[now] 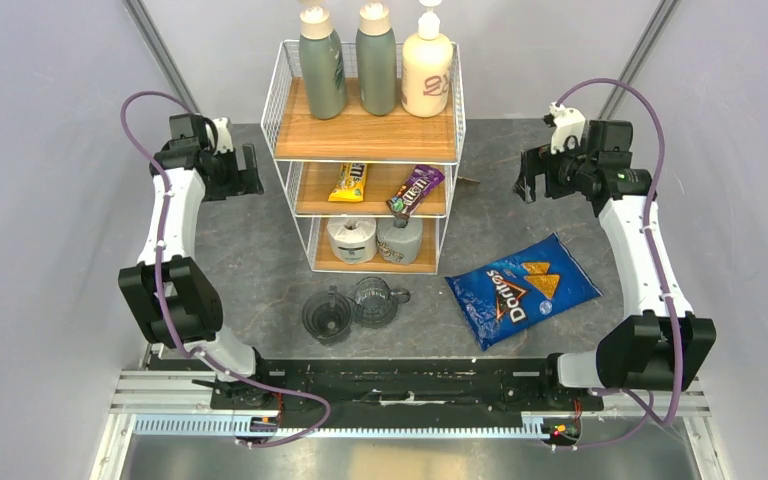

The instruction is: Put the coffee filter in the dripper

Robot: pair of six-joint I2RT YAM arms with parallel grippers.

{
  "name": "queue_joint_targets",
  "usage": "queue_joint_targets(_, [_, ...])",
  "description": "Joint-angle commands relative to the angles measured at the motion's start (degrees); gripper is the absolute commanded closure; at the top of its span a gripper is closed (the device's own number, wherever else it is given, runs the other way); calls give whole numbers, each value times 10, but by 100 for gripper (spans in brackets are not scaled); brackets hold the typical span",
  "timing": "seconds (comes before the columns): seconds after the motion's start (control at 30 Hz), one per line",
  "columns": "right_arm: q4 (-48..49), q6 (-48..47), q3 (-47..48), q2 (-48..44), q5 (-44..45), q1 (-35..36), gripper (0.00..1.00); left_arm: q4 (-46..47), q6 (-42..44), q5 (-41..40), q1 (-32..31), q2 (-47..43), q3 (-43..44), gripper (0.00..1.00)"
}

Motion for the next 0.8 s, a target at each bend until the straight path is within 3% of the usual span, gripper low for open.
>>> queue_joint_targets(0.0, [-30, 18, 29, -9, 39, 36, 1, -20, -30, 36, 7, -48, 9, 0])
queue_joint_targets(0.17, [-49, 70, 39, -8, 122, 110, 1, -7, -82, 174, 84, -127, -44, 0])
queue_joint_targets(0.27, [-41, 106, 37, -7, 145, 130, 1, -1, -91, 209, 117, -170, -64, 0])
queue_joint_targets(0.77, [12, 206, 51, 64, 127, 199, 1, -9, -142, 298, 131, -279, -77, 0])
